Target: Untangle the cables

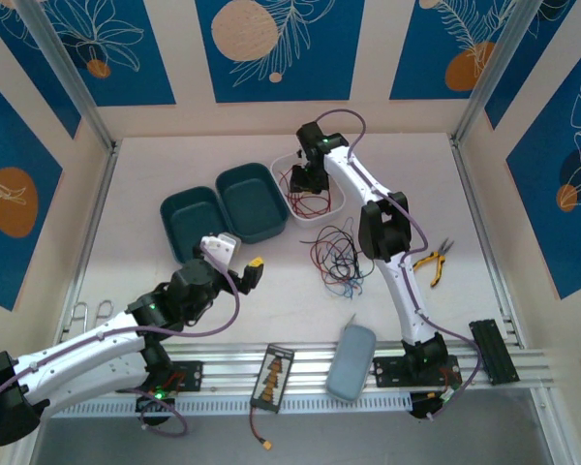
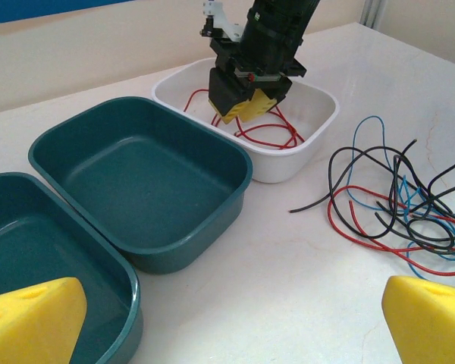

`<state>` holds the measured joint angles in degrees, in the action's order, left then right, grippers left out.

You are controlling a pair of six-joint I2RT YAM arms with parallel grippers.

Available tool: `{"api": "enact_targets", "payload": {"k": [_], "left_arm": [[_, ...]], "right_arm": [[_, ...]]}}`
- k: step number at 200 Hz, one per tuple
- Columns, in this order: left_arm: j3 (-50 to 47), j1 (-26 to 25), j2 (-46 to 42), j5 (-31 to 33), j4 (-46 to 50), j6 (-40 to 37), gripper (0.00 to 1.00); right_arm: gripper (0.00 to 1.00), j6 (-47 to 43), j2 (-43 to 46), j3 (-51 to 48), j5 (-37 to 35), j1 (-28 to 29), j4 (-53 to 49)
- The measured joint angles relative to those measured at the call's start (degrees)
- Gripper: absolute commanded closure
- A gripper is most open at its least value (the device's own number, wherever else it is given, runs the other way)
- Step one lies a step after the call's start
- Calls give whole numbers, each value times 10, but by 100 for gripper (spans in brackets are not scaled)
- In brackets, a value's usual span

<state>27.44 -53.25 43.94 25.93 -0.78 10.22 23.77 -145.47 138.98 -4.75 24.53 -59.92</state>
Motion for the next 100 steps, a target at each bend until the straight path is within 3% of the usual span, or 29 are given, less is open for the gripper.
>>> {"api": "enact_targets", "payload": {"k": [49,79,100], "left_arm": [[0,0,0,0,0,0,0],[0,0,1,0,0,0,0],[0,0,2,0,0,0,0]], "right_arm": [[51,-3,64,-12,-13,1,-1],[51,-3,95,-12,-13,3,-1],[58,-3,101,-14,-13,4,0]]}}
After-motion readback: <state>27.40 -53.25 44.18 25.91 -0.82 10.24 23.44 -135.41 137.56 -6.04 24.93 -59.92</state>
